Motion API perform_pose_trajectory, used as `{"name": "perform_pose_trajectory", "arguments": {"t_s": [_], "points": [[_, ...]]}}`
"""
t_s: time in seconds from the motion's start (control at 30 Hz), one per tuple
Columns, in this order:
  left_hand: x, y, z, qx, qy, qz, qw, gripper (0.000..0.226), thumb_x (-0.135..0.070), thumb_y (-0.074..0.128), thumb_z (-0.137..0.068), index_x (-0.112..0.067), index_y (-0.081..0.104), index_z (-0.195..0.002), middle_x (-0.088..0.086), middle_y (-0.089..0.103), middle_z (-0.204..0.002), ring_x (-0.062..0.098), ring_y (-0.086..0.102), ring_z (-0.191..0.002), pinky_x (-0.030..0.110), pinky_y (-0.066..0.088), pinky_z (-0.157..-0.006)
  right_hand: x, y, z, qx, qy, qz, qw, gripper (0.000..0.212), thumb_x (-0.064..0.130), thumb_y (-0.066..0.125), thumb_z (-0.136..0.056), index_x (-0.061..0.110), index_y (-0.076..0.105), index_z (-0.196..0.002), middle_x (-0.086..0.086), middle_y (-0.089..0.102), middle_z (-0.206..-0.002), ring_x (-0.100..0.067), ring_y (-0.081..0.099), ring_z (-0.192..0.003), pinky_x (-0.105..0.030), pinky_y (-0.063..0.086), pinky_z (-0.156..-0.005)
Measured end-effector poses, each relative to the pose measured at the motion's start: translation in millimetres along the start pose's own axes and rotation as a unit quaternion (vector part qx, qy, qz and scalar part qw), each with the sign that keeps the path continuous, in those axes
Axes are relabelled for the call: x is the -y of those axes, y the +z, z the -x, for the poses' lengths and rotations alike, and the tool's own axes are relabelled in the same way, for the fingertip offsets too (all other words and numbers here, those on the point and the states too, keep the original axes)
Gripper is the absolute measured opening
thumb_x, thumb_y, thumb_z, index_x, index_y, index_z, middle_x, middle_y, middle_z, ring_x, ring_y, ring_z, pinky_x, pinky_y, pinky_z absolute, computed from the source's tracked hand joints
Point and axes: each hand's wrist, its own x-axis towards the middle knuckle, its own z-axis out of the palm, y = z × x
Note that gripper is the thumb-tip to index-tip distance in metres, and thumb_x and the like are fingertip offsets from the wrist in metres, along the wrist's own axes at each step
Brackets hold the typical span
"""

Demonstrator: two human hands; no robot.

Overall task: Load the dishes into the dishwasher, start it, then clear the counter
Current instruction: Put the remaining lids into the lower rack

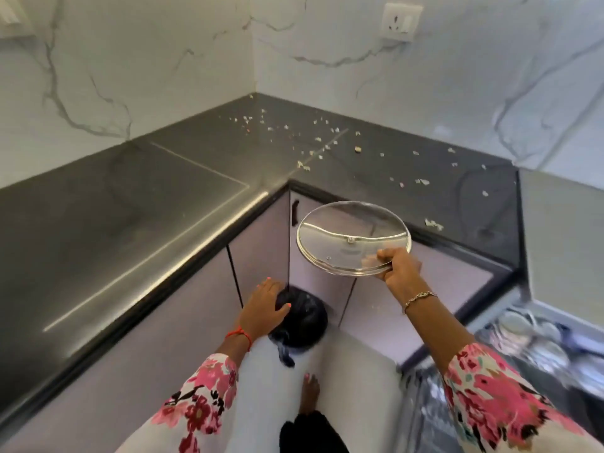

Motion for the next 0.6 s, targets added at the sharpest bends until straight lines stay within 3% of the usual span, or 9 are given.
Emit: {"name": "perform_pose_trajectory", "arguments": {"t_s": [0.07,0.23,0.4,0.53,0.6], "points": [[-7,24,53,0.039,-0.006,0.005,0.999,0.069,-0.047,0.036,-0.075,-0.003,0.047,-0.127,0.014,0.046,-0.136,0.03,0.036,-0.132,0.035,0.025,-0.11,-24,-48,34,-0.027,0.023,0.011,0.999,0.02,-0.02,0.045,-0.071,-0.002,0.055,-0.074,-0.013,0.056,-0.062,-0.029,0.058,-0.057,-0.053,0.054,-0.06],[-28,76,151,0.118,0.029,-0.028,0.992,0.09,-0.063,0.02,-0.063,-0.005,0.052,-0.123,0.012,0.054,-0.125,0.026,0.048,-0.119,0.03,0.03,-0.103,-84,-159,89,-0.095,0.072,0.008,0.993,0.021,-0.011,0.039,-0.08,0.002,0.049,-0.067,-0.003,0.046,-0.03,-0.02,0.049,-0.026,-0.038,0.05,-0.033],[-76,132,227,0.161,0.068,-0.034,0.984,0.094,-0.062,0.014,-0.061,-0.006,0.049,-0.127,0.009,0.048,-0.135,0.019,0.041,-0.128,0.024,0.024,-0.108,-124,-282,143,-0.151,0.094,0.021,0.984,0.022,-0.007,0.042,-0.085,0.003,0.049,-0.067,-0.002,0.046,-0.033,-0.019,0.048,-0.025,-0.033,0.049,-0.034],[-117,188,277,0.185,0.099,-0.049,0.977,0.085,-0.057,0.023,-0.065,-0.001,0.058,-0.117,0.015,0.058,-0.125,0.024,0.053,-0.119,0.026,0.038,-0.101,-145,-385,176,-0.206,0.113,0.035,0.971,0.022,-0.003,0.044,-0.087,0.004,0.049,-0.067,-0.005,0.048,-0.035,-0.02,0.049,-0.025,-0.032,0.047,-0.031],[-142,217,301,0.218,0.091,-0.048,0.97,0.092,-0.061,0.018,-0.06,-0.004,0.052,-0.124,0.011,0.051,-0.133,0.021,0.046,-0.126,0.023,0.029,-0.106,-145,-438,194,-0.231,0.116,0.049,0.965,0.02,-0.004,0.046,-0.084,0.002,0.047,-0.065,-0.01,0.048,-0.043,-0.021,0.048,-0.025,-0.035,0.049,-0.037]]}}
